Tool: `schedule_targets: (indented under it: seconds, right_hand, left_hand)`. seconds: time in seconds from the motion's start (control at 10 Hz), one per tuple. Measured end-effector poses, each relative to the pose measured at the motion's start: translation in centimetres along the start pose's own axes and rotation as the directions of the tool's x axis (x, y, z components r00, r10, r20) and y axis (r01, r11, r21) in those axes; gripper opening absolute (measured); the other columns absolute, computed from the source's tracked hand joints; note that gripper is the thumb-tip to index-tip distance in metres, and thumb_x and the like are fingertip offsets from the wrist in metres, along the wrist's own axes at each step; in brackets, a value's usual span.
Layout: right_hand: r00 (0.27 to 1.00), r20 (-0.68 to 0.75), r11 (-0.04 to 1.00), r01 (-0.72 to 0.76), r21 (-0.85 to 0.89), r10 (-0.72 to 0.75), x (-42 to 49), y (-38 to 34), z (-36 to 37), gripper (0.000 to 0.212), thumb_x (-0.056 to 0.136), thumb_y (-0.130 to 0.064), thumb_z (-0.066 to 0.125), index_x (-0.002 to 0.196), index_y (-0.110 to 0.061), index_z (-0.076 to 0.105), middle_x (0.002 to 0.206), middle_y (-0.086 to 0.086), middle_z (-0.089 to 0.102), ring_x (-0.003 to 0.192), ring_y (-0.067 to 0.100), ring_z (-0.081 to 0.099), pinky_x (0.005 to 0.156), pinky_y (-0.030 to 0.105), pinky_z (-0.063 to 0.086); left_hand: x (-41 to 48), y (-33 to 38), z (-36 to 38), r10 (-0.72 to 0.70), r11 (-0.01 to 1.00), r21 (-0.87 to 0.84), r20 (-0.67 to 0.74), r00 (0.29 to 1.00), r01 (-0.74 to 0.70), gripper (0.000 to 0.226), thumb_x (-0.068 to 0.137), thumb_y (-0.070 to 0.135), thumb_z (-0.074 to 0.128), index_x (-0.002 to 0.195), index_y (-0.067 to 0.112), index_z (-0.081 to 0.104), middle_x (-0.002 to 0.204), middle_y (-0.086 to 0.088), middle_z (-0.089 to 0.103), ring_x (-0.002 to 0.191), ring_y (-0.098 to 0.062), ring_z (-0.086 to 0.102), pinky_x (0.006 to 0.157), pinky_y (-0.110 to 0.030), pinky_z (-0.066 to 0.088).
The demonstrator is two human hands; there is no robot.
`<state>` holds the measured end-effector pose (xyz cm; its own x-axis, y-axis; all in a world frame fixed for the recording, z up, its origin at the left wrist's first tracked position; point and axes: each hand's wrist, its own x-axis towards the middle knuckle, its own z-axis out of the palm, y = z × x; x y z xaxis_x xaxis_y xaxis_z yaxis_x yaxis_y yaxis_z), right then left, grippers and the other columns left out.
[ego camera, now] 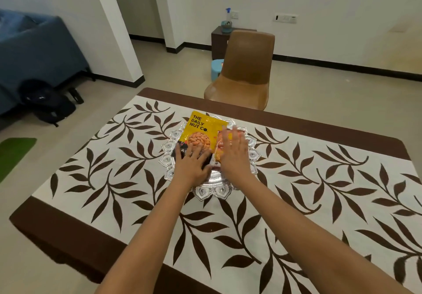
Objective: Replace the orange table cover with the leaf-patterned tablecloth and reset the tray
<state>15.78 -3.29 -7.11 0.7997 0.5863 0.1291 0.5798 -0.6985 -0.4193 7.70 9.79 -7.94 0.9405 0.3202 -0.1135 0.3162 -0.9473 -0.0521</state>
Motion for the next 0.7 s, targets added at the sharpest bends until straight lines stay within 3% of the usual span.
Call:
schedule_targets:
  seconds: [0.1,0.2,0.3,0.5,0.6,0.7]
  right_hand:
    - [0.991,0.09,0.987,0.11,-0.12,-0.099,0.0,0.9,0.6,0.07,0.098,-0.046,0.029,0.154,-0.019,-0.004,0.16,0.011,-0.012,0.146,0.033,-0.017,0.118,0.05,-0.012]
    - [0.978,0.209,0.983,0.043,-0.177,-0.005,0.2,1.9,1.5,0.076,0.097,-0.06,0.024,0.152,-0.021,-0.011,0.159,0.007,-0.02,0.144,0.028,-0.023,0.113,0.045,-0.019]
    - [0.969,0.248,0.978,0.054,-0.2,-0.003,0.8,1.7,1.3,0.081,0.095,-0.064,0.025,0.152,-0.02,-0.012,0.159,0.009,-0.02,0.144,0.029,-0.023,0.113,0.046,-0.018]
    - [0.974,0.218,0.998,0.063,0.016,-0.065,0.3,1.5,-1.1,0.082,0.095,-0.057,0.04,0.154,-0.017,-0.002,0.161,0.008,-0.009,0.147,0.029,-0.016,0.117,0.051,-0.011]
    - [0.993,0.109,0.996,0.041,0.084,-0.05,-1.5,2.9,-4.7,0.079,0.096,-0.049,0.044,0.154,-0.014,0.004,0.161,0.01,-0.008,0.147,0.027,-0.015,0.119,0.052,-0.003]
    - [0.996,0.094,0.996,-0.003,0.091,-0.006,-3.0,4.7,-6.8,0.075,0.097,-0.047,0.043,0.153,-0.01,0.009,0.161,0.012,-0.008,0.146,0.027,-0.016,0.119,0.049,-0.004]
  left_hand:
    - [0.4,-0.2,0.2,-0.061,0.998,-0.004,0.045,0.997,0.061,0.058,0.098,0.057,0.013,0.152,0.038,-0.001,0.161,0.001,-0.006,0.147,-0.029,-0.009,0.107,-0.063,-0.019]
    - [0.9,0.2,0.0,-0.108,0.994,-0.009,0.069,0.992,0.109,0.06,0.098,0.057,0.011,0.151,0.038,-0.009,0.16,0.0,-0.014,0.146,-0.03,-0.015,0.107,-0.065,-0.016]
    - [0.9,0.6,0.0,-0.124,0.991,-0.053,0.047,0.991,0.127,0.056,0.1,0.052,0.01,0.151,0.037,-0.009,0.16,-0.001,-0.013,0.146,-0.031,-0.015,0.107,-0.065,-0.017]
    - [-0.2,0.9,-0.4,-0.126,0.982,-0.149,-0.042,0.991,0.119,0.064,0.09,0.054,-0.005,0.152,0.037,-0.003,0.161,-0.003,-0.008,0.147,-0.032,-0.011,0.108,-0.063,-0.016]
    - [-0.4,2.9,-3.0,-0.082,0.974,-0.222,-0.139,0.987,0.05,0.074,0.082,0.056,-0.009,0.153,0.035,0.004,0.161,-0.011,-0.003,0.147,-0.032,-0.007,0.111,-0.062,-0.011]
    - [-0.4,4.6,-4.4,-0.043,0.97,-0.243,-0.162,0.986,0.002,0.079,0.08,0.058,-0.01,0.153,0.034,0.008,0.161,-0.014,-0.001,0.148,-0.032,-0.004,0.114,-0.062,-0.002]
